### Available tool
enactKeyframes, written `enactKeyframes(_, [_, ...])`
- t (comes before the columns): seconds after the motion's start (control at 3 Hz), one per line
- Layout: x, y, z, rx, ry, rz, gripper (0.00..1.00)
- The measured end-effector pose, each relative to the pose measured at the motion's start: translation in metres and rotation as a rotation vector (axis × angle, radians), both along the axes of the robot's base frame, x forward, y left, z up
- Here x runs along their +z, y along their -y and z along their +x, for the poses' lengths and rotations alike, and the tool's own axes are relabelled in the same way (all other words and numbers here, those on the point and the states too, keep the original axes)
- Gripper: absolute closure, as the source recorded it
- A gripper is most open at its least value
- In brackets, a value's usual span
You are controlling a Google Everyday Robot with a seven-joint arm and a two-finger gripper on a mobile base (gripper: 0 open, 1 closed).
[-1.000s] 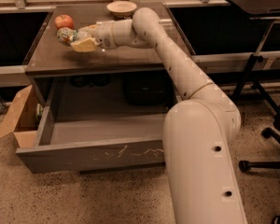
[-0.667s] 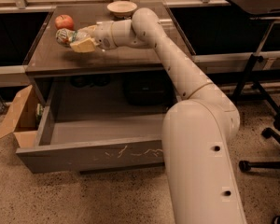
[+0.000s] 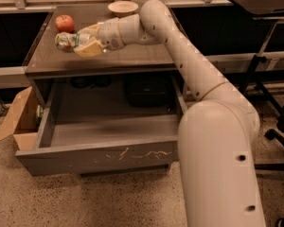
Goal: Place 7up can into top drawer
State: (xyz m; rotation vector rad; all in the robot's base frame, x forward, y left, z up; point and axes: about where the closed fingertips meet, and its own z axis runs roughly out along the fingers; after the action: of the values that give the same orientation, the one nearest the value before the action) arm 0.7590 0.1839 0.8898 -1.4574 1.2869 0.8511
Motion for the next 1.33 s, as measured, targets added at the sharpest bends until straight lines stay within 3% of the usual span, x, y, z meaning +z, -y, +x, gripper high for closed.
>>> enactKeyframes(0.33, [-0.019,0.010,-0.066,0.100,0.021,-0.041,1.00])
enactKeyframes(0.67, [-0.045,0.009,-0.115,0.178,-0.014,-0.019,1.00])
enactKeyframes(1.33, [-0.058,0.002,-0.126,0.218,-0.041,-0.043,1.00])
